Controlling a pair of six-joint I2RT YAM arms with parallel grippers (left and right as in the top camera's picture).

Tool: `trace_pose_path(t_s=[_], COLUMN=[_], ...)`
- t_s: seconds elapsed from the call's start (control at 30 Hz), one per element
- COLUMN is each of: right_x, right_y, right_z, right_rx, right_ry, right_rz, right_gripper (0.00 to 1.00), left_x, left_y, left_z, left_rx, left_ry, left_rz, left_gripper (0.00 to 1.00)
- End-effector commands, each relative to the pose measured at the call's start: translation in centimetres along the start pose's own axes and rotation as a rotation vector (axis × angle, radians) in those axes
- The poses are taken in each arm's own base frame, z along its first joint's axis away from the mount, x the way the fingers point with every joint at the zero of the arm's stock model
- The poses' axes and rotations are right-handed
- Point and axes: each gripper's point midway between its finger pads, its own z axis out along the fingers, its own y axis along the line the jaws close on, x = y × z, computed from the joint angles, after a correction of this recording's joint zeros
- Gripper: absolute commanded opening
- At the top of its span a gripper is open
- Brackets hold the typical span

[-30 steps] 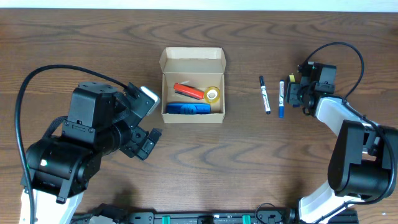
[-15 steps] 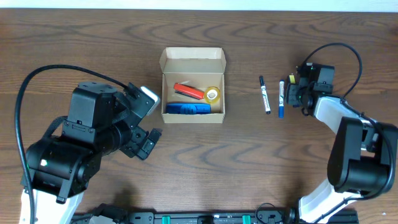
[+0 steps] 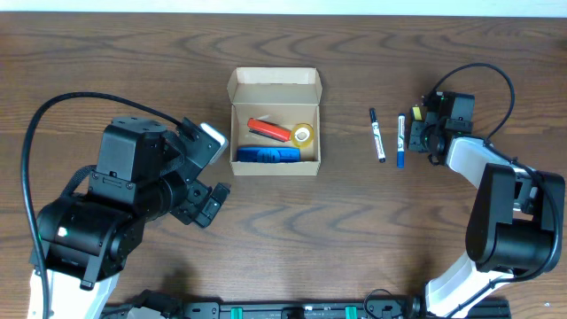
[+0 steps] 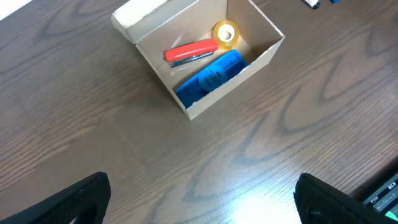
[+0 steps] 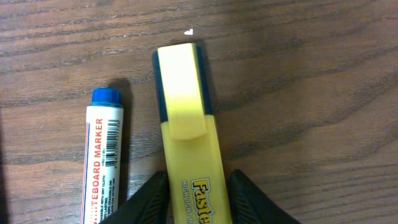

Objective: Pack container
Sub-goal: 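Carry the yellow highlighter into the box and release it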

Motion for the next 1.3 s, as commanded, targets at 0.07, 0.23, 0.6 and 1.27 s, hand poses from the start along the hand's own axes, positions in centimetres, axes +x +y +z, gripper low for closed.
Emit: trace_pose_path(t_s=[0.07, 0.23, 0.6, 1.27], right_x=[-0.2, -0.4, -5.4, -6.8], right_y=[0.3, 0.4, 2.9, 22.7], right_z=[0.3, 0.2, -5.0, -19.7], right_rx=[-0.007, -0.013, -0.130, -0.554], right_ry=[0.001, -0.004, -0.153, -0.405], right_rz=[0.015, 0.050, 0.059, -0.359], right_gripper=[0.31, 0.30, 0.22, 0.05], left_x=[-0.4, -0.4, -0.4, -0.4], left_y=[0.2, 0.2, 0.2, 0.2], left_z=[-0.5, -0.5, -0.5, -0.5], left_rx=[-0.010, -0.010, -0.010, -0.010], left_ry=[-0.014, -0.014, -0.014, -0.014], left_rz=[0.017, 0.017, 0.017, 0.017], left_gripper=[0.95, 0.95, 0.95, 0.95])
